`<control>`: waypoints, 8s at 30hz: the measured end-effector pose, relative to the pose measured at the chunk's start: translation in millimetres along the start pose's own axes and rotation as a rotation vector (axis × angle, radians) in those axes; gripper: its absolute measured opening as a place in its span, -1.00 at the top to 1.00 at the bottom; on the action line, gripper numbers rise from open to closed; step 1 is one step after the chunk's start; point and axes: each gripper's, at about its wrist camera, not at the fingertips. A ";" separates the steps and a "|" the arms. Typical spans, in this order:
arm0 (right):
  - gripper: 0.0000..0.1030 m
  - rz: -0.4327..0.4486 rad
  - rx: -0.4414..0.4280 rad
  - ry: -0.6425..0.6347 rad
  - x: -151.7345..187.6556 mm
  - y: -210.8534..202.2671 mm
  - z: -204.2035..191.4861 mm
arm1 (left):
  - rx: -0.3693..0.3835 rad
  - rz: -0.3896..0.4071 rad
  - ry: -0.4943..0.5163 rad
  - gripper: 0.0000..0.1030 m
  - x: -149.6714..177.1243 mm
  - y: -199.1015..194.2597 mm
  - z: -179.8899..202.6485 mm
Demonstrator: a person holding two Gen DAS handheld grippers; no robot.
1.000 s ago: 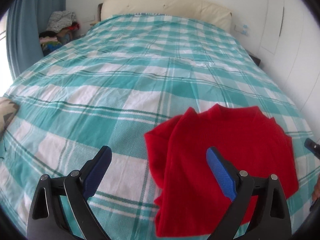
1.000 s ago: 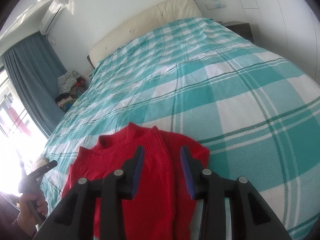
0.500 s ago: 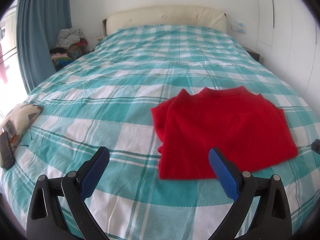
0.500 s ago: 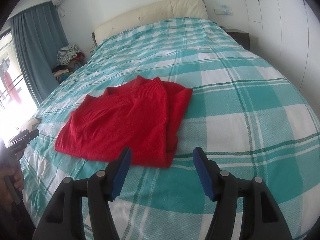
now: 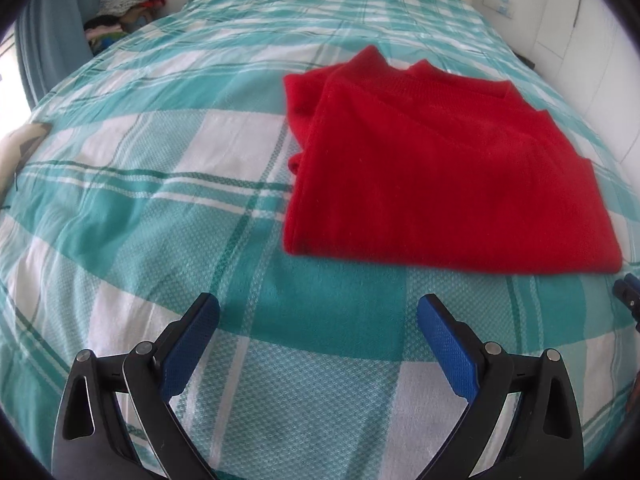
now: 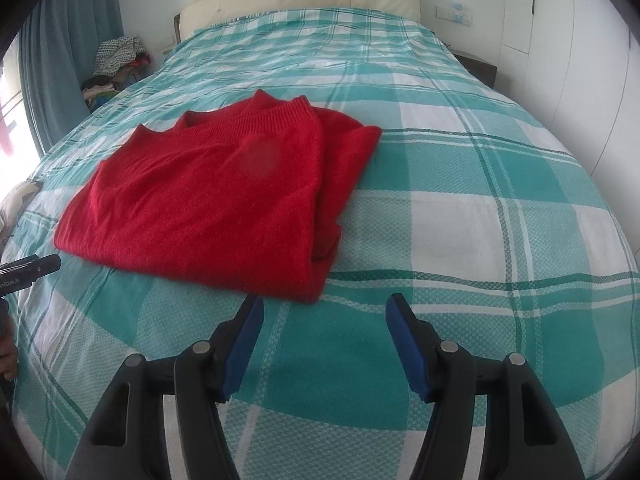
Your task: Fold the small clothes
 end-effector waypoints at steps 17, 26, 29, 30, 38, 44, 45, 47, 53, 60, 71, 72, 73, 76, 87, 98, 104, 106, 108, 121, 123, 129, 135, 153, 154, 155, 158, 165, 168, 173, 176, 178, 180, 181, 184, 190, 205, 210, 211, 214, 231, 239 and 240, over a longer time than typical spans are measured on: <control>-0.82 -0.031 0.036 -0.042 13.7 25.7 -15.1 | -0.023 -0.027 0.013 -0.99 4.8 13.8 7.4; -0.91 -0.027 0.050 -0.049 13.9 27.8 -16.9 | -0.040 -0.011 0.019 -0.99 7.1 13.1 10.8; -0.91 -0.027 0.051 -0.050 13.9 28.0 -16.9 | -0.042 -0.009 0.019 -0.99 8.0 12.7 11.8; -0.91 -0.026 0.051 -0.050 13.8 27.9 -16.5 | -0.042 -0.009 0.019 -0.99 8.1 12.7 12.0; -0.93 -0.026 0.052 -0.049 13.7 28.1 -16.4 | -0.045 -0.007 0.020 -0.99 7.7 12.3 12.6; -0.93 -0.026 0.052 -0.049 13.8 28.3 -16.4 | -0.051 -0.005 0.021 -0.99 7.2 12.4 14.5; -0.94 -0.026 0.051 -0.049 13.8 28.3 -16.4 | -0.052 -0.004 0.021 -0.99 7.2 12.5 14.7; -0.94 -0.026 0.051 -0.049 13.8 28.2 -16.4 | -0.052 -0.004 0.021 -0.99 7.1 12.5 14.6; -0.94 -0.026 0.052 -0.048 14.0 28.4 -16.5 | -0.052 -0.004 0.021 -0.99 7.2 12.6 14.7; -0.95 -0.026 0.052 -0.048 14.1 28.5 -16.6 | -0.053 -0.004 0.022 -0.99 7.4 12.7 14.9; -0.95 -0.026 0.052 -0.048 14.1 28.7 -16.6 | -0.058 -0.002 0.024 -0.99 5.6 12.9 13.8; -0.95 -0.026 0.052 -0.047 14.1 28.7 -16.7 | -0.058 -0.002 0.024 -0.99 5.7 12.9 13.9; -0.95 -0.026 0.052 -0.047 14.1 28.7 -16.7 | -0.058 -0.002 0.024 -0.99 5.4 12.9 13.5; -0.95 -0.025 0.052 -0.047 14.1 28.7 -16.7 | -0.058 -0.002 0.024 -0.99 5.2 13.0 13.2; -0.96 -0.025 0.053 -0.047 14.2 28.9 -16.8 | -0.060 -0.001 0.024 -0.99 6.1 13.2 14.4; -0.96 -0.025 0.053 -0.047 14.2 29.0 -16.8 | -0.066 0.001 0.025 -0.99 5.0 14.0 14.1; -0.96 -0.025 0.053 -0.046 14.2 29.0 -16.8 | -0.067 0.001 0.025 -0.99 5.2 14.1 14.8; -0.96 -0.025 0.053 -0.046 14.2 29.1 -16.9 | -0.068 0.001 0.026 -0.99 5.0 14.3 14.5; -0.96 -0.025 0.053 -0.046 14.2 29.1 -16.9 | -0.068 0.001 0.026 -0.99 5.5 14.2 15.2; -0.96 -0.025 0.054 -0.046 14.2 29.3 -16.9 | -0.068 0.002 0.026 -0.99 5.7 14.3 15.8; -0.96 -0.025 0.054 -0.046 14.2 29.4 -16.9 | -0.068 0.002 0.026 -0.99 5.8 14.3 15.8; -0.96 -0.025 0.054 -0.046 14.2 29.5 -17.0 | -0.069 0.002 0.026 -0.99 5.8 14.4 15.7; -0.96 -0.025 0.054 -0.045 14.3 29.5 -17.1 | -0.069 0.002 0.027 -0.99 6.0 14.3 16.0; -0.96 -0.025 0.055 -0.045 14.2 29.7 -17.1 | -0.070 0.002 0.027 -0.99 6.1 14.6 16.4; -0.96 -0.025 0.055 -0.045 14.2 29.8 -17.1 | -0.070 0.002 0.027 -0.99 5.8 14.7 16.1; -0.96 -0.025 0.055 -0.045 14.2 29.7 -17.0 | -0.070 0.002 0.027 -0.99 6.0 14.6 16.4; -0.96 -0.025 0.056 -0.045 14.2 29.8 -17.0 | -0.071 0.001 0.027 -0.99 6.4 14.7 16.8; -0.96 -0.025 0.056 -0.045 14.2 29.9 -17.0 | -0.069 -0.006 0.022 -0.99 5.0 15.9 14.7; -0.97 -0.025 0.056 -0.045 14.2 30.0 -17.1 | -0.060 -0.011 0.014 -0.99 4.3 16.5 13.3; -0.97 -0.025 0.056 -0.044 14.1 30.1 -17.2 | -0.040 -0.021 0.003 -0.99 2.0 18.2 6.5; -0.97 -0.025 0.056 -0.044 14.0 30.1 -17.0 | -0.040 -0.021 0.004 -0.99 0.9 18.6 4.0; -0.97 -0.025 0.056 -0.044 13.9 30.2 -17.2 | -0.039 -0.021 0.003 -0.99 1.0 18.4 2.7; -0.97 -0.025 0.056 -0.044 13.9 30.3 -17.2 | -0.039 -0.021 0.003 -0.99 1.4 18.5 4.1; -0.97 -0.025 0.056 -0.044 13.9 30.3 -17.1 | -0.040 -0.021 0.004 -0.99 1.4 18.5 4.2; -0.97 -0.025 0.057 -0.044 13.7 30.4 -17.2 | -0.042 -0.020 0.005 -0.99 1.3 18.6 2.7; -0.97 -0.025 0.057 -0.044 13.8 30.5 -17.3 | -0.043 -0.018 0.008 -0.99 2.2 18.3 4.5; -0.97 -0.024 0.043 -0.035 12.5 28.8 -14.8 | -0.030 -0.035 -0.002 -0.98 2.7 2.6 3.3; -0.96 -0.023 -0.164 0.074 -12.9 10.6 11.9 | 0.049 0.074 -0.026 -0.98 -8.3 -44.2 -8.4; -0.96 -0.011 -0.194 0.118 -24.0 7.8 20.8 | 0.046 0.117 -0.025 -0.99 -12.1 -54.7 -11.7; -0.96 -0.028 -0.271 0.255 -62.5 19.5 44.8 | -0.013 0.210 -0.020 -0.99 -23.0 -73.4 -20.2; 0.80 -0.240 -0.280 0.202 -169.9 53.7 -39.4 | -0.097 0.279 -0.109 -0.99 -40.6 -101.6 -83.9; 0.80 -0.227 -0.386 0.039 -210.7 39.0 -196.4 | -0.091 0.259 -0.181 -0.99 -38.0 -102.4 -112.1; 0.81 -0.240 -0.384 0.022 -208.1 45.3 -215.4 | -0.099 0.261 -0.187 -0.99 -38.1 -102.9 -114.8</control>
Point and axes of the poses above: each gripper's, at about its wrist camera, not at the fingertips, and y roughly the way its jaws point, z to its right, x to its underside, and after that the axes turned 8 degrees about x, right-handed
